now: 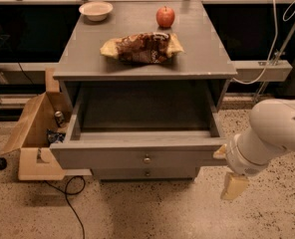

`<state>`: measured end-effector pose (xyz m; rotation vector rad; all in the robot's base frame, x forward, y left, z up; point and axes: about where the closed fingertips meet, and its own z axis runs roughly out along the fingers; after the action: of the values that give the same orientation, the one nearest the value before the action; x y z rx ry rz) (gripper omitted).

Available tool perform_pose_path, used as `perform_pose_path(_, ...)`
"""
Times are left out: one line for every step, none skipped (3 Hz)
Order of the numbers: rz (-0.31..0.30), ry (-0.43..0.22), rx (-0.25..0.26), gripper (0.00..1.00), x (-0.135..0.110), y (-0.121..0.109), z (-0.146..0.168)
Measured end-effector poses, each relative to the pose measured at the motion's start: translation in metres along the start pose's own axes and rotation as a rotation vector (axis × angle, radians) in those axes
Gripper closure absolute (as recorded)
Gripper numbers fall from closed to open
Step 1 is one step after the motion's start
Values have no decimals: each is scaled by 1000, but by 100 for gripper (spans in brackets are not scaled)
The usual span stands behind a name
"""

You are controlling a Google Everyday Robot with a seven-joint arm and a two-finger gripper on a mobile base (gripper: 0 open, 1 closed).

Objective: Close top drawer

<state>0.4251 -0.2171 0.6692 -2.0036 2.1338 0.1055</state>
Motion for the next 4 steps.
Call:
perform_pose_path(-33, 13, -17, 48, -3, -3, 22)
perform_pose_path(-58, 6, -7, 72, -16, -16, 41)
perform_pose_path(-58, -15, 42, 100, -36, -45, 62)
perform_pose_path(-40, -40, 93, 100, -49, -66, 72)
